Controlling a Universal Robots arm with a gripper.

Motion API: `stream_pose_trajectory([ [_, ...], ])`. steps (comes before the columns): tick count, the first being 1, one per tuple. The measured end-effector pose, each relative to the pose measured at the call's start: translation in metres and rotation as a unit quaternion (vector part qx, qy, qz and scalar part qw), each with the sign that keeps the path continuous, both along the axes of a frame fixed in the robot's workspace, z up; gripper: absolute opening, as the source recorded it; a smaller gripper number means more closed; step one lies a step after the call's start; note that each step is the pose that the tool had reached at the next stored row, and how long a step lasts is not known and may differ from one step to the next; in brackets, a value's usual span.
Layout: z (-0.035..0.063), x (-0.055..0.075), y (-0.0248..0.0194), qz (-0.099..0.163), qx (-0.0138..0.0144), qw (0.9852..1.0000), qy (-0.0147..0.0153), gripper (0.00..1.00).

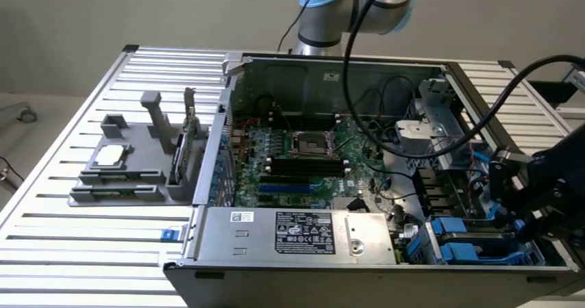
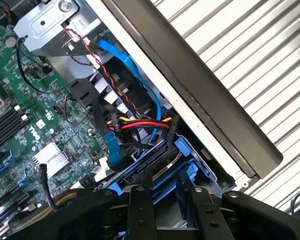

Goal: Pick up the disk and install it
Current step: 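Insert the first disk wire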

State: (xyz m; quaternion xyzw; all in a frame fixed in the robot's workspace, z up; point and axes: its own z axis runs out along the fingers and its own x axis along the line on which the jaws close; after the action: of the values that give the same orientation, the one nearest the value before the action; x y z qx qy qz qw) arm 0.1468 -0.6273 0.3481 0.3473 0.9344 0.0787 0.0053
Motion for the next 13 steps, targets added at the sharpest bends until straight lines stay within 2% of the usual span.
stream_pose_trajectory([
  [7,0.0001,-0.0007,0.0011,-0.022,0.0002,0.9998,0.0,0.33],
  [13,-0.0001,-0.0008,0.0087,-0.025,0.0014,0.9997,0.0,0.33],
])
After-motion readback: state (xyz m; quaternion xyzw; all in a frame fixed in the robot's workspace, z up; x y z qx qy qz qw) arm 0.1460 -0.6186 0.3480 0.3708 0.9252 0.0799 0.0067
